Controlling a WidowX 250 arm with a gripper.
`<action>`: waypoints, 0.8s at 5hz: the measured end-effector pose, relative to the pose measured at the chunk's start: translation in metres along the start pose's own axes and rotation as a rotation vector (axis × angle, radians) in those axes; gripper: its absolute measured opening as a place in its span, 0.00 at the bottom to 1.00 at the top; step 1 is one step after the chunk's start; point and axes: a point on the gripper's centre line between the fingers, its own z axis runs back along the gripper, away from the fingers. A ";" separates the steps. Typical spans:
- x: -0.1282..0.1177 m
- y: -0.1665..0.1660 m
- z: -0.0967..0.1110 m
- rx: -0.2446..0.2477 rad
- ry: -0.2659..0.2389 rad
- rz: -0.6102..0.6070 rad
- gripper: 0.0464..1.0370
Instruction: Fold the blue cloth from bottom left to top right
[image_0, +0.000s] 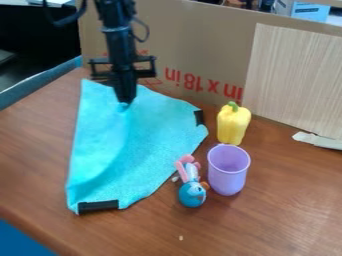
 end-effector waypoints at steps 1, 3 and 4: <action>0.006 -0.024 0.002 -0.013 -0.003 -0.007 0.02; 0.011 -0.058 -0.010 -0.016 0.012 -0.004 0.02; 0.016 -0.066 -0.019 -0.001 0.004 0.010 0.02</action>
